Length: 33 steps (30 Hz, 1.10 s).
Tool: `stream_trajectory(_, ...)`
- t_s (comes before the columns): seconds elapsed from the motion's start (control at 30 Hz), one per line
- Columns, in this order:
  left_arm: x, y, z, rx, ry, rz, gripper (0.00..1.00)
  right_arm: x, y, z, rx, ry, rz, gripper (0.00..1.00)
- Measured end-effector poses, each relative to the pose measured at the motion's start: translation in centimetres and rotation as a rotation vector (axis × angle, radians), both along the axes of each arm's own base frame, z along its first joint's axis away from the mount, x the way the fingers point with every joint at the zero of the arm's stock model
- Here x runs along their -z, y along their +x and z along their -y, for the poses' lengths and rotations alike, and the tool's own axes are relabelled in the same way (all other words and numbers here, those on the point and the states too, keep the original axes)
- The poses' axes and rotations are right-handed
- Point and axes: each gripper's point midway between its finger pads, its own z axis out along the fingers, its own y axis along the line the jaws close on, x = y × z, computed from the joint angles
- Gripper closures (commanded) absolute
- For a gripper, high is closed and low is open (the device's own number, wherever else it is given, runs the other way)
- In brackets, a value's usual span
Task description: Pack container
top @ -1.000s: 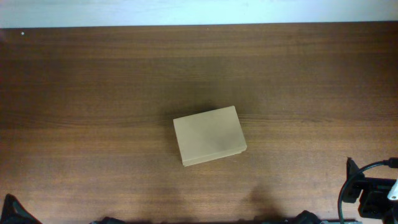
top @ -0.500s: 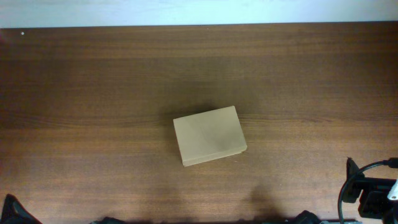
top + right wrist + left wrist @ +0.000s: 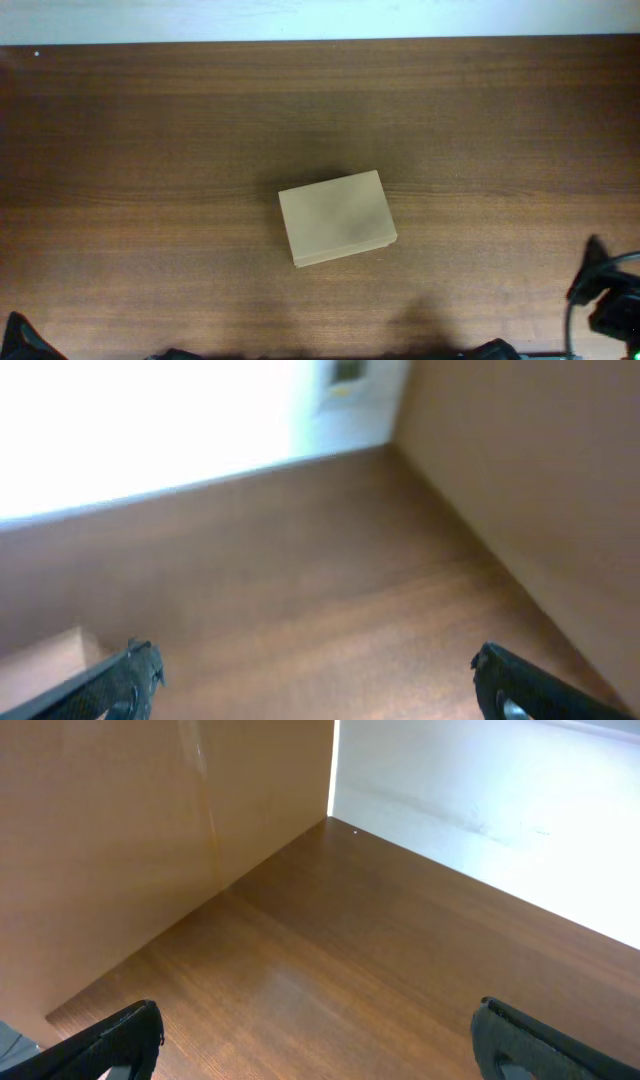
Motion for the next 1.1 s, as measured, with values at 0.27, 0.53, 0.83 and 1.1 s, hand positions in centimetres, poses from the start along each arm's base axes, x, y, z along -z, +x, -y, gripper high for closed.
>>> stream_trajectory(0.27,0.0,0.0,0.0,-0.003,-0.001,0.001,0.01,-6.5,-2.4,0.9,0.126,0.139,0.498,0.01)
stream_trajectory(0.53,0.0,0.0,-0.1,-0.004,0.000,0.001,0.01,-6.2,-0.6,-1.4,-0.017,0.149,0.850,0.01)
stream_trajectory(0.83,0.0,0.0,-0.1,-0.004,0.000,0.000,0.01,4.8,6.3,-3.1,-0.144,0.164,0.784,0.01)
stream_trajectory(1.1,0.0,-0.1,-0.1,-0.006,0.001,0.001,0.01,11.5,9.1,-3.4,-0.166,0.173,0.736,0.01)
